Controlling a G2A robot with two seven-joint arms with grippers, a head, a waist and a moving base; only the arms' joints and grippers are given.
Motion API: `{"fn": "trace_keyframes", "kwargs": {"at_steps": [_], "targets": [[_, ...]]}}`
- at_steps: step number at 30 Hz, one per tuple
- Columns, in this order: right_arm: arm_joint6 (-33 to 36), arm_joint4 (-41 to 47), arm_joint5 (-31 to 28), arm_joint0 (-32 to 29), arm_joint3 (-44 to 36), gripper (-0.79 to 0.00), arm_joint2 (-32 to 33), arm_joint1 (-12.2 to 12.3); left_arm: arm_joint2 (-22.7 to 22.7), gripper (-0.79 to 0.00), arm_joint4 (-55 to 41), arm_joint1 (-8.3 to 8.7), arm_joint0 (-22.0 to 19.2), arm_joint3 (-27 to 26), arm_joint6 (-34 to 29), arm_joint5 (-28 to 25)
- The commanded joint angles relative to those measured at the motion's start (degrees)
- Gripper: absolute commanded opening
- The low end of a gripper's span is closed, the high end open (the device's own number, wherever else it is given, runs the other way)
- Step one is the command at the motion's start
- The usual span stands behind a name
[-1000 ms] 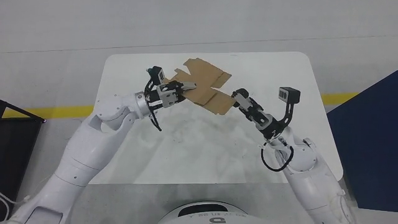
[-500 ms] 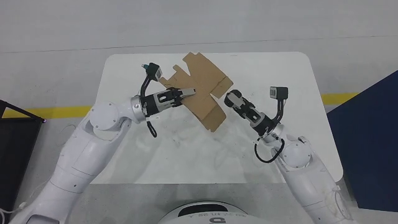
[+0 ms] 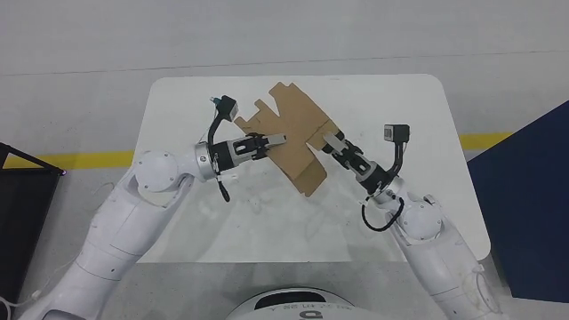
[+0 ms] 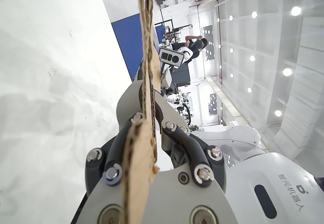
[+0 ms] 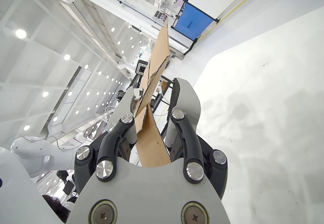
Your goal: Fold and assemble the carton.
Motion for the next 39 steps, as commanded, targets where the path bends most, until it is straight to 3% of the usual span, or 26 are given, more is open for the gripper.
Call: {"fn": "trace_keyframes", "kwargs": {"at_steps": [1,6,10,13,14,16,22,26,39], "targets": [[0.14,-0.09,0.38,0.19,0.20,-0.502,-0.29,-0.02,-0.04,-0.785,0.68,-0.02,0.11,0.00,-0.02,-0.01],[0.63,0.33,0.86,0.61,0.51,-0.631,-1.07,-0.08,-0.22,-0.785,1.26,-0.12,0.59,-0.32,0.14,-0.56],[1.37,1.22,1.21,1.02,0.94,-0.785,-1.50,-0.09,-0.52,-0.785,1.46,-0.19,0.99,-0.53,0.13,-1.44],[1.47,1.54,0.92,1.28,0.96,-0.785,-1.64,-0.11,-0.63,-0.785,1.77,-0.24,1.15,-0.50,0.06,-1.40],[1.26,1.95,0.30,1.26,0.77,-0.785,-1.54,-0.11,-0.76,-0.576,1.48,-0.26,1.23,-0.29,0.27,-0.94],[0.97,3.26,-1.36,0.99,0.26,-0.785,-1.16,-0.09,-1.53,0.000,-2.06,-0.37,1.53,0.58,1.13,1.04],[0.85,3.90,-6.68,-0.10,-0.99,-0.785,0.89,0.20,-5.96,0.000,-25.07,-0.72,3.44,6.07,-0.61,10.56],[0.65,1.44,-8.39,-0.29,-1.10,-0.785,1.52,0.31,-6.58,0.000,-37.17,-1.06,4.61,6.31,-2.79,18.75],[-3.08,-11.28,-7.87,0.30,-1.27,-0.785,-1.21,-0.09,-1.63,0.000,-34.01,-2.33,1.72,2.90,3.29,24.19]]}}
